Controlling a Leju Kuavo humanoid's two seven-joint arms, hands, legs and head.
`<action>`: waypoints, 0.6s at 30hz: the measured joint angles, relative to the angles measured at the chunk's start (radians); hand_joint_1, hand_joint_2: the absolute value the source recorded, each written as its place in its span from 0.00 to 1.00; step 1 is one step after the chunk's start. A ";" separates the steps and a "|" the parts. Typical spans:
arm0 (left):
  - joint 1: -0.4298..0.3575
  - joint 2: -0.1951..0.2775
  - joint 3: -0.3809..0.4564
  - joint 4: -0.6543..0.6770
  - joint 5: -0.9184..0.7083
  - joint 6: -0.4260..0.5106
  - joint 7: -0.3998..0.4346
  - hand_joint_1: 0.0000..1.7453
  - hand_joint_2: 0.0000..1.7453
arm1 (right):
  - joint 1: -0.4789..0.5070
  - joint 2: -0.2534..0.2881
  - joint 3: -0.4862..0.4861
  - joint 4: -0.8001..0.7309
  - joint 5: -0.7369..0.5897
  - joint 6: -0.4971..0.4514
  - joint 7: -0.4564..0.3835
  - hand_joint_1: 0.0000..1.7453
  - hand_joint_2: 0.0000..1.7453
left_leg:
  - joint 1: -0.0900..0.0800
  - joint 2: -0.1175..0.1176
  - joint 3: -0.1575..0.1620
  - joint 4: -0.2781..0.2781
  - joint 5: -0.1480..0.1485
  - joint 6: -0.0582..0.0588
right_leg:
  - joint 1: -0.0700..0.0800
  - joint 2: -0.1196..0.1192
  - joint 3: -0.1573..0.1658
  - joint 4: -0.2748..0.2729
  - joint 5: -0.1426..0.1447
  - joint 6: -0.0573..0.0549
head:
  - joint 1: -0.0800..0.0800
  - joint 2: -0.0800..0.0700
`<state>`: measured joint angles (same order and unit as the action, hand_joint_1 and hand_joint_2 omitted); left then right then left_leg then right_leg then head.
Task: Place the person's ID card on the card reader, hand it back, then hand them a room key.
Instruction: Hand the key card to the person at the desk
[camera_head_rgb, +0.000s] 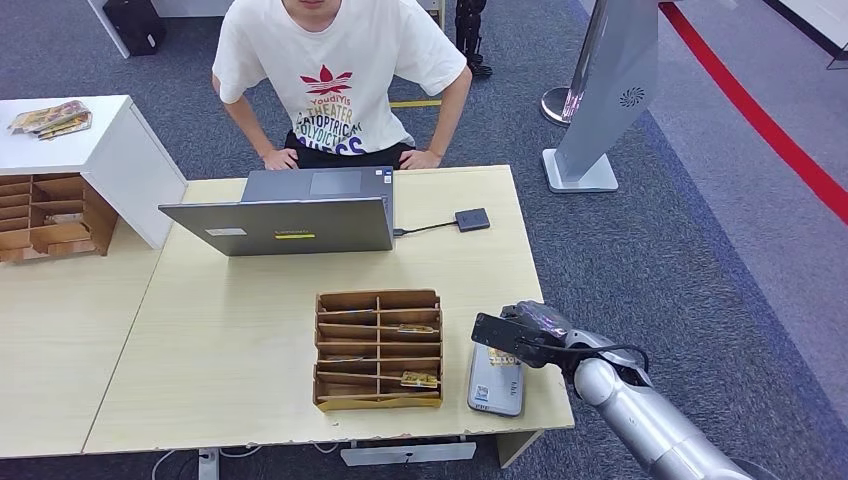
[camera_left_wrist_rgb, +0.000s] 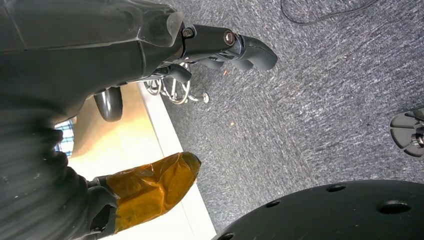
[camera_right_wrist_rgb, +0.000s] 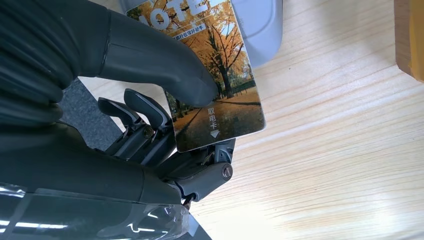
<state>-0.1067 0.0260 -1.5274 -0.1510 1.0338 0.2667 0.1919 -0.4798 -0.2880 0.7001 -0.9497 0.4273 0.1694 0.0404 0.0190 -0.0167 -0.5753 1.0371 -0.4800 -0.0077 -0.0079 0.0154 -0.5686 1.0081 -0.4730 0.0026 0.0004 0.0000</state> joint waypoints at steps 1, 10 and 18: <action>0.000 0.000 0.000 0.000 0.000 0.000 0.000 0.00 1.00 | 0.000 0.000 0.000 0.000 0.000 0.000 0.000 1.00 1.00 | 0.000 0.000 0.000 0.000 0.000 0.000 | 0.000 0.000 0.000 0.000 0.000 0.000 | 0.000 0.000; 0.000 0.000 0.000 0.000 0.000 0.000 0.000 0.00 1.00 | 0.000 0.000 0.000 0.000 0.000 -0.001 0.000 1.00 1.00 | 0.000 0.000 0.000 0.000 0.000 0.000 | 0.000 0.000 0.000 0.000 0.000 0.000 | 0.000 0.000; 0.000 0.000 0.000 0.000 0.001 0.000 0.000 0.00 1.00 | 0.000 -0.001 0.001 0.000 -0.001 -0.002 0.000 1.00 1.00 | 0.000 0.000 0.000 0.000 0.000 0.000 | 0.000 0.000 0.000 0.000 0.000 0.000 | 0.000 0.000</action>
<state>-0.1067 0.0263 -1.5277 -0.1509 1.0346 0.2667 0.1919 -0.4796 -0.2889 0.7007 -0.9495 0.4265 0.1678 0.0404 0.0190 -0.0167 -0.5752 1.0371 -0.4800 -0.0077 -0.0079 0.0154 -0.5686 1.0081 -0.4730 0.0026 0.0004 0.0000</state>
